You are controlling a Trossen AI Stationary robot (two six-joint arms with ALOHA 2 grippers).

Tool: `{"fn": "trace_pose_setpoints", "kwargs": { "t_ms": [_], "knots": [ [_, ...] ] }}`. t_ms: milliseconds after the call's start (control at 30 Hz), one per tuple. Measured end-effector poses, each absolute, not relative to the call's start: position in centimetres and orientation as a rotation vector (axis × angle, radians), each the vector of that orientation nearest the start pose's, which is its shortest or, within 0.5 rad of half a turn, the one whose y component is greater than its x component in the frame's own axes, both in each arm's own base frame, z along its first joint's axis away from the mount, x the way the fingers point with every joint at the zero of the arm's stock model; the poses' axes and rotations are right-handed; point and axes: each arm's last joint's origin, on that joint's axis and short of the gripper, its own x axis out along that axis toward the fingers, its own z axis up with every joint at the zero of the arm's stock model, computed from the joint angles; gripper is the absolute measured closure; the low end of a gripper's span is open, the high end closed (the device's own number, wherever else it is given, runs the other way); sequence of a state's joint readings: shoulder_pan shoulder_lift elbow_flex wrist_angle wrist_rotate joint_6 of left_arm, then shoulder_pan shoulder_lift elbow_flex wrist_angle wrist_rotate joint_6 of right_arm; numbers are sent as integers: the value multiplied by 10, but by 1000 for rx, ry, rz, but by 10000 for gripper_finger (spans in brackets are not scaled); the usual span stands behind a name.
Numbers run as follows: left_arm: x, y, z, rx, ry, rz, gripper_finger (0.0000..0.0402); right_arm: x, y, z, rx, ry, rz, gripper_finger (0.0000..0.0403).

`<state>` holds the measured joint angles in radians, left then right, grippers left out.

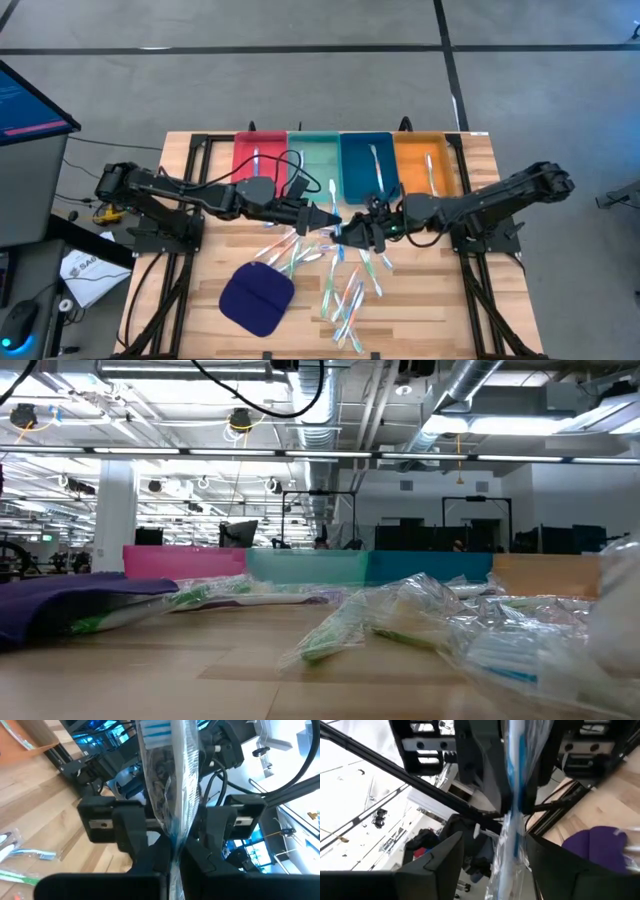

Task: Pick & Place Toothbrushes
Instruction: Put the blue toothbrush into the red bin

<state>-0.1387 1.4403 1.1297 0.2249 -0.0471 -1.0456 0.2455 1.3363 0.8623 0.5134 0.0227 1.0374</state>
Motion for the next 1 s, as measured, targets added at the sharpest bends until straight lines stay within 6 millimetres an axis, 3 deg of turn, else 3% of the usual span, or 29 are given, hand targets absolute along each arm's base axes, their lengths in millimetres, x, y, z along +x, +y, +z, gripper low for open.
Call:
{"fn": "trace_pose_setpoints", "kwargs": {
  "t_ms": [133,433,867,1000],
  "knots": [
    [331,-44,339,-1034,120,-30,392,291,73,306,1036,96,239,238],
    [331,-45,340,-1033,113,-37,392,293,75,302,999,128,277,382],
    [331,-45,340,-1031,116,-34,392,292,75,302,978,130,280,384],
    [331,-45,340,-1031,119,-41,375,292,75,302,974,130,282,384]
  ]
}}
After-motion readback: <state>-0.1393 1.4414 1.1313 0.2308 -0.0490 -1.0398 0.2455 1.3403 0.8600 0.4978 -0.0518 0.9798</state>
